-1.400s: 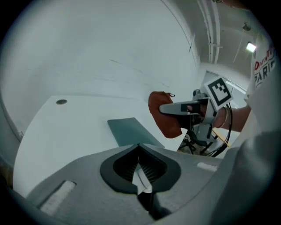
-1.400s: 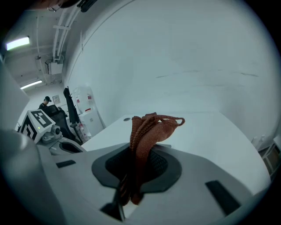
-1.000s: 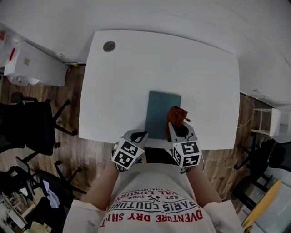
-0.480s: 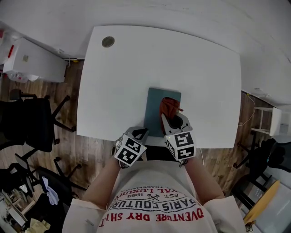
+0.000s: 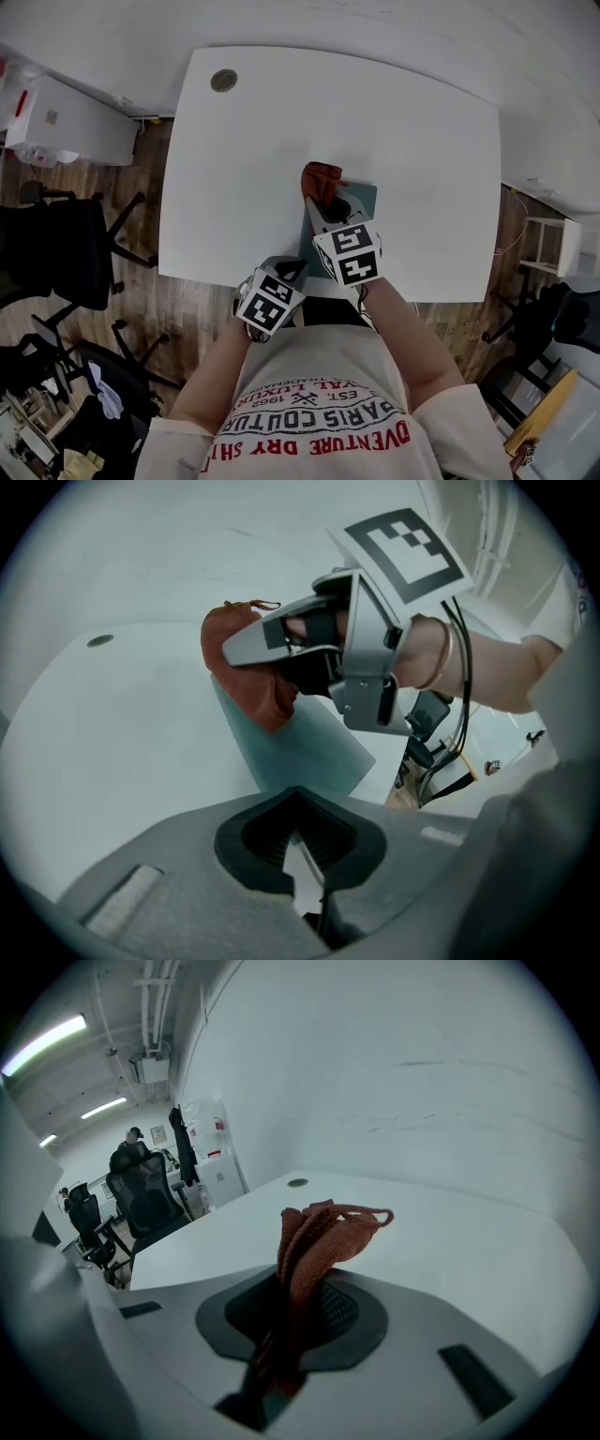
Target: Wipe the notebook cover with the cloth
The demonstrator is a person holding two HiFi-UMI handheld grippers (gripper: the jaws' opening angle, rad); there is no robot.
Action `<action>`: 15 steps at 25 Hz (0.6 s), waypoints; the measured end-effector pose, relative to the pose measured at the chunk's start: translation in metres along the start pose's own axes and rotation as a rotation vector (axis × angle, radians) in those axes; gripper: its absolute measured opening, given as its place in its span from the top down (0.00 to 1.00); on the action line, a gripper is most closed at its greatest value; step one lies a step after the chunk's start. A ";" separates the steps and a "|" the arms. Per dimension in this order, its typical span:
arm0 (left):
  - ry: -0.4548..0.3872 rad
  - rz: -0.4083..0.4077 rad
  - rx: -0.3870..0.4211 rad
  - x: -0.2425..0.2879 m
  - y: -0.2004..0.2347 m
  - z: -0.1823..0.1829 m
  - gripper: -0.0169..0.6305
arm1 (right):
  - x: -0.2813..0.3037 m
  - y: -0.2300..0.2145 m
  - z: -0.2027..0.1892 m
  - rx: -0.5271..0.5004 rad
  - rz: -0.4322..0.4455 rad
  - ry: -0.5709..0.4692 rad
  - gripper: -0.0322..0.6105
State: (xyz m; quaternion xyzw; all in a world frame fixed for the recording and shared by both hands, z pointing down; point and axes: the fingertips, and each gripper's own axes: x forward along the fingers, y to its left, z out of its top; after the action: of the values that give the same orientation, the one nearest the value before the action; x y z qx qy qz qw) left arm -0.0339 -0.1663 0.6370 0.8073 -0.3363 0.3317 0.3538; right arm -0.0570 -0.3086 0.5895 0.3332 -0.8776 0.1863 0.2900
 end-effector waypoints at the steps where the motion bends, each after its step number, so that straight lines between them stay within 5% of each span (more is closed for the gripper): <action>1: -0.005 -0.010 -0.023 0.000 0.001 0.000 0.96 | 0.005 0.001 0.000 0.010 0.005 0.007 0.83; 4: -0.021 -0.035 -0.061 -0.001 0.002 0.002 0.96 | 0.015 -0.001 -0.003 0.030 0.007 0.028 0.83; 11: 0.021 0.063 0.077 -0.001 0.000 -0.001 0.96 | 0.028 -0.008 -0.017 0.043 -0.027 0.101 0.83; 15: 0.070 0.048 0.055 0.002 0.000 -0.001 0.96 | 0.030 -0.012 -0.020 0.074 -0.005 0.131 0.83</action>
State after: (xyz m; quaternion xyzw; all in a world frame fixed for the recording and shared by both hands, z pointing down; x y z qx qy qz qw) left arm -0.0332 -0.1662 0.6394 0.7962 -0.3336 0.3773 0.3352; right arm -0.0597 -0.3210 0.6249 0.3331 -0.8484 0.2392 0.3347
